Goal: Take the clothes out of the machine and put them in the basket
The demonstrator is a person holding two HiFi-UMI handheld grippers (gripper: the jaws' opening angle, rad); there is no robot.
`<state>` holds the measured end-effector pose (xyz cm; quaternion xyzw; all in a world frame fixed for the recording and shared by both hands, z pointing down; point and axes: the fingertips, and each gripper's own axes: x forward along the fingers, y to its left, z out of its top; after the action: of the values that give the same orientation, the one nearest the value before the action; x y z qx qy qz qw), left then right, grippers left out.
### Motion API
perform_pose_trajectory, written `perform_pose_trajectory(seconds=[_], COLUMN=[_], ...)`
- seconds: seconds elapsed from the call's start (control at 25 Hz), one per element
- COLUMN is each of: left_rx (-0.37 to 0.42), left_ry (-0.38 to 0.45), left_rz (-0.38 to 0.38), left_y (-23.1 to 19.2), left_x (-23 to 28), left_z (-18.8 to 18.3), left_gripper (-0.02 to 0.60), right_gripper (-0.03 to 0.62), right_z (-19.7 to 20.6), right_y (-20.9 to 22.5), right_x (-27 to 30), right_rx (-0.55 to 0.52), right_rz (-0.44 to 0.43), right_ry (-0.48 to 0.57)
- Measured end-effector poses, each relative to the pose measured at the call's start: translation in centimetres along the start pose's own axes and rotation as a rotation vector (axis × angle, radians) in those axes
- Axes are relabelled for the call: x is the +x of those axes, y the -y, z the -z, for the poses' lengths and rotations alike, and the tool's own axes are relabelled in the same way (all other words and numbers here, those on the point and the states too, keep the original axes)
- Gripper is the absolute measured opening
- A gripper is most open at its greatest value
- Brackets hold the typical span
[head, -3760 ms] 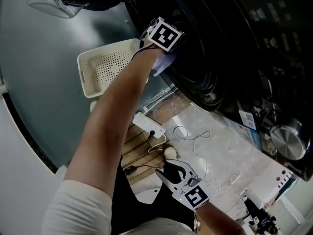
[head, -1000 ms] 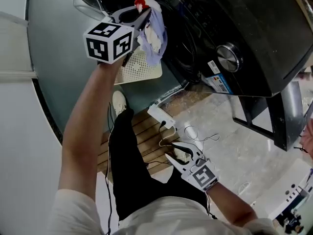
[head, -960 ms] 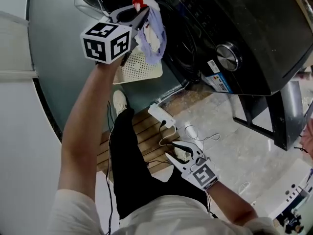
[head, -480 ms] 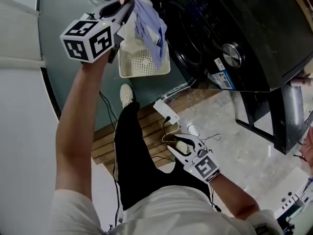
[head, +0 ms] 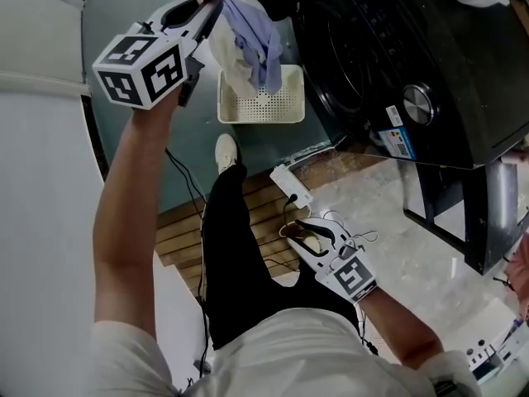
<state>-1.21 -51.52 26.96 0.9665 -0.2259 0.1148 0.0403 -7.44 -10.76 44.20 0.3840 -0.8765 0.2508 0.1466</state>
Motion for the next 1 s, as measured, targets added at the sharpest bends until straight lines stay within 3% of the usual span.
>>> perform_pose_trajectory(seconds=[1.0], left_rx=[-0.134], left_ry=[-0.205], left_rz=[-0.036], left_y=[-2.9], left_x=[-0.2], left_z=[17.8], left_gripper=[0.026], right_gripper=[0.127], right_z=[-0.5], right_y=[1.9], right_x=[4.4], right_rx=[0.030], right_rz=[-0.019], right_ry=[-0.049])
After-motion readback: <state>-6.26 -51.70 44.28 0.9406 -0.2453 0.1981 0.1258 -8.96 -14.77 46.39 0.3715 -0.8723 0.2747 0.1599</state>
